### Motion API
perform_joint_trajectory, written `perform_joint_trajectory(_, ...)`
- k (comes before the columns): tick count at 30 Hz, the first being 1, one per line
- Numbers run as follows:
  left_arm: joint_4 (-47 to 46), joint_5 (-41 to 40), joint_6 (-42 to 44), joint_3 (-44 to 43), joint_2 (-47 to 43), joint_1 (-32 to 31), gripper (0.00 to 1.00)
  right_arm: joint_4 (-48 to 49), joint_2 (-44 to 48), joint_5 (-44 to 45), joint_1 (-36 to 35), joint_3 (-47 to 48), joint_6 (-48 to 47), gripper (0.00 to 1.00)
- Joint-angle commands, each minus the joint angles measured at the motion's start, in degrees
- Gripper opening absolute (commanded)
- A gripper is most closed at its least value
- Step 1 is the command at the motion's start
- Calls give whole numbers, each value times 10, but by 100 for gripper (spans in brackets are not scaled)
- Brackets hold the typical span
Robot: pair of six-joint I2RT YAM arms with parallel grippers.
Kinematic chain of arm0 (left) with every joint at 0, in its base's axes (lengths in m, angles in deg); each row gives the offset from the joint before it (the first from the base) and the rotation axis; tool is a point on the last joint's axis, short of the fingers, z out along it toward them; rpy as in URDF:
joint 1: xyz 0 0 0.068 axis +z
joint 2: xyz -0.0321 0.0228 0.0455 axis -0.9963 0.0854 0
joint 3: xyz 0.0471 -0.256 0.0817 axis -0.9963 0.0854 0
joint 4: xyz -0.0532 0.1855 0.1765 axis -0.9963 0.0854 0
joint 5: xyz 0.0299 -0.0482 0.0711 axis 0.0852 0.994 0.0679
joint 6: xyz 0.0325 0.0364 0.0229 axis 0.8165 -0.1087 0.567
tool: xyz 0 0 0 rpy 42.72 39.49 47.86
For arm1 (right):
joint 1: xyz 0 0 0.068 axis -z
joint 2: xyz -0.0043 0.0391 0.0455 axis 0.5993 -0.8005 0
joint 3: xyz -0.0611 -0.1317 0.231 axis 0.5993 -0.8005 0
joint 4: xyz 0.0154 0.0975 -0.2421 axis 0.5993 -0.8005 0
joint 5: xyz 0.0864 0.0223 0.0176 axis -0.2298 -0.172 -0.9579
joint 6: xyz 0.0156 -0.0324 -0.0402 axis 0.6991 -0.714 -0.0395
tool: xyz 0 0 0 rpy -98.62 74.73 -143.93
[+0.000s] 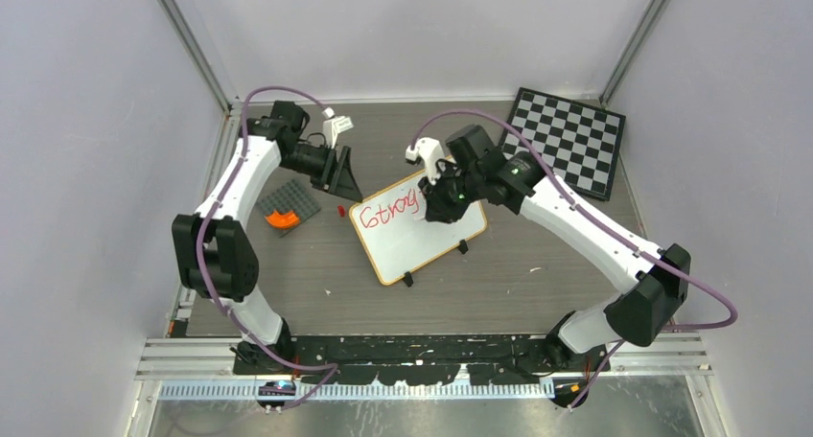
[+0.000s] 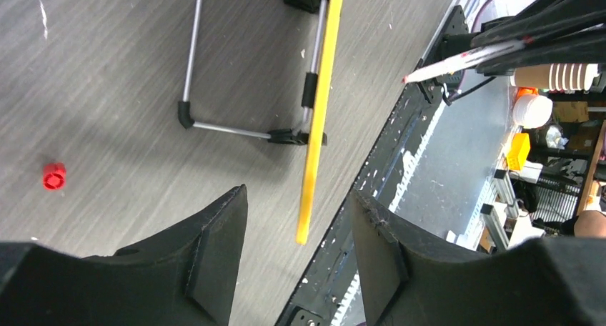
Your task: Write a sentence on the whiteboard
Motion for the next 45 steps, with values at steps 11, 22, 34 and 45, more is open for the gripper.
perform_joint_trajectory(11,-35,30,5,91,-54,3,59,166,36,-39,-41,-113,110,0)
perform_joint_trajectory(22,-47,38,-1,92,-36,-10,58,220,28,-30,-60,-145,113,0)
perform_joint_trajectory(34,-60,36,-14,87,-17,-19,50,289,15,65,-118,-167,105,0)
perform_joint_trajectory(45,-68,34,-24,86,-8,-24,32,275,8,132,-162,-180,81,0)
